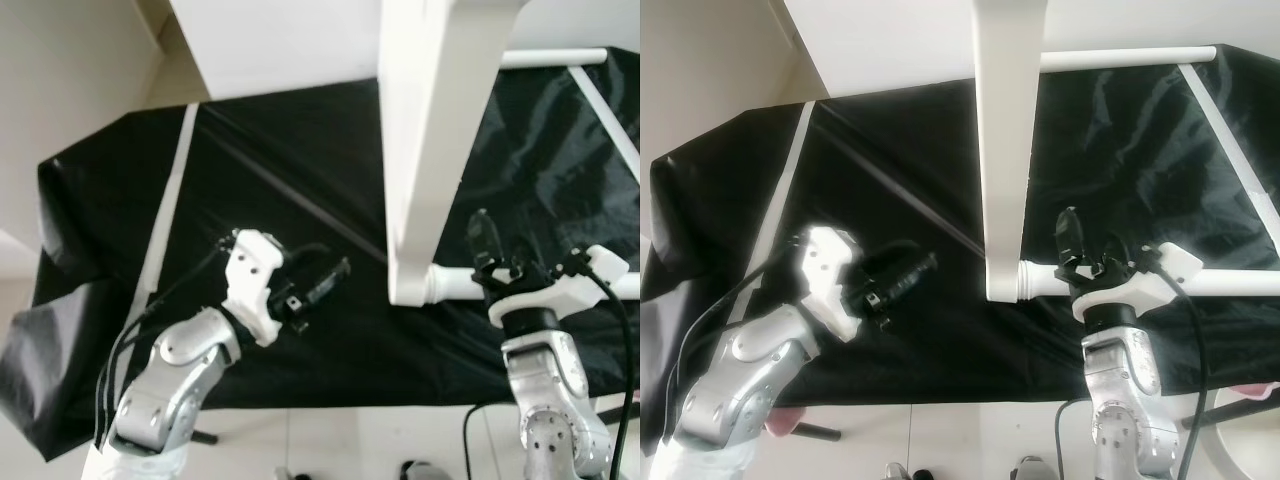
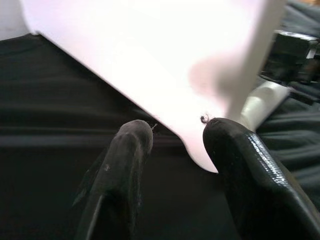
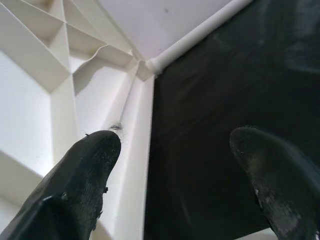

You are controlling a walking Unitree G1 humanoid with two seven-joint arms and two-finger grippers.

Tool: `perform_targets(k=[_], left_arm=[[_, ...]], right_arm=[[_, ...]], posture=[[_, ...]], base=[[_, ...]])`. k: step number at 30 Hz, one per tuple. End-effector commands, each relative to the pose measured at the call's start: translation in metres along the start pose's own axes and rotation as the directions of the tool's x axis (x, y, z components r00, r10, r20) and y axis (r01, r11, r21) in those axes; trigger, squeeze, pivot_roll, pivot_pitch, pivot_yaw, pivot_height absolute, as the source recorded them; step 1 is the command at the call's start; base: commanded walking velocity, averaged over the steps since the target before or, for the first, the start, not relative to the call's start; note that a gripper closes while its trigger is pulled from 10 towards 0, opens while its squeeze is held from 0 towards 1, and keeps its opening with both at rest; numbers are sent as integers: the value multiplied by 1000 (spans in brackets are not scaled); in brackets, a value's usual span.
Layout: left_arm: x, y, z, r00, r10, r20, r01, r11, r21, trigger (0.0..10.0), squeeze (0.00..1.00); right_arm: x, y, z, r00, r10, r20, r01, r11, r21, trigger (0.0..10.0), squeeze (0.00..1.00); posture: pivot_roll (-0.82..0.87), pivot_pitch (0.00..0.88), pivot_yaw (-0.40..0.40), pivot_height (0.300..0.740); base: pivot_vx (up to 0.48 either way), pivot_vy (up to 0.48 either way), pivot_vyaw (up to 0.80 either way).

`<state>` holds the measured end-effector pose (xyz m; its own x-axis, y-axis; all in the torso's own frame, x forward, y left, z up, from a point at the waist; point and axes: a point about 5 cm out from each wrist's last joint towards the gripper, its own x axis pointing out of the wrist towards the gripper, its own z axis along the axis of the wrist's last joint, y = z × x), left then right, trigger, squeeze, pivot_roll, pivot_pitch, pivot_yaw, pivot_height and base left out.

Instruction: Building children table

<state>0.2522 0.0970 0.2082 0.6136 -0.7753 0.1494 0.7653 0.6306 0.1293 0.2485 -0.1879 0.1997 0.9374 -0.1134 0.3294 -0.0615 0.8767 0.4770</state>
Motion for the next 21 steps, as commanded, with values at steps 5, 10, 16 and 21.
perform_targets(k=[5, 10, 16, 21], left_arm=[[4, 17, -2, 997, 79, -24, -79, 997, 24, 10000, 0], [2, 23, -4, 986, 166, -12, -165, 986, 33, 10000, 0], [3, 21, -2, 987, 161, 3, -161, 985, 68, 10000, 0], [-2, 16, -4, 985, 173, -6, -172, 983, 67, 10000, 0]], right_arm=[[-1, -3, -6, 997, -74, 4, 74, 983, -169, 10000, 0], [-8, 3, -19, 998, -47, -39, 32, 946, -323, 10000, 0], [-6, 14, -30, 998, 4, -64, -33, 891, -452, 10000, 0], [-8, 20, -35, 995, 48, -89, -85, 870, -485, 10000, 0]], posture=[[-169, 220, 113, 740], [-162, 223, 95, 740], [-137, 197, 69, 740], [-115, 187, 52, 740]], base=[[0, 0, 0], [0, 0, 0], [0, 0, 0], [0, 0, 0]])
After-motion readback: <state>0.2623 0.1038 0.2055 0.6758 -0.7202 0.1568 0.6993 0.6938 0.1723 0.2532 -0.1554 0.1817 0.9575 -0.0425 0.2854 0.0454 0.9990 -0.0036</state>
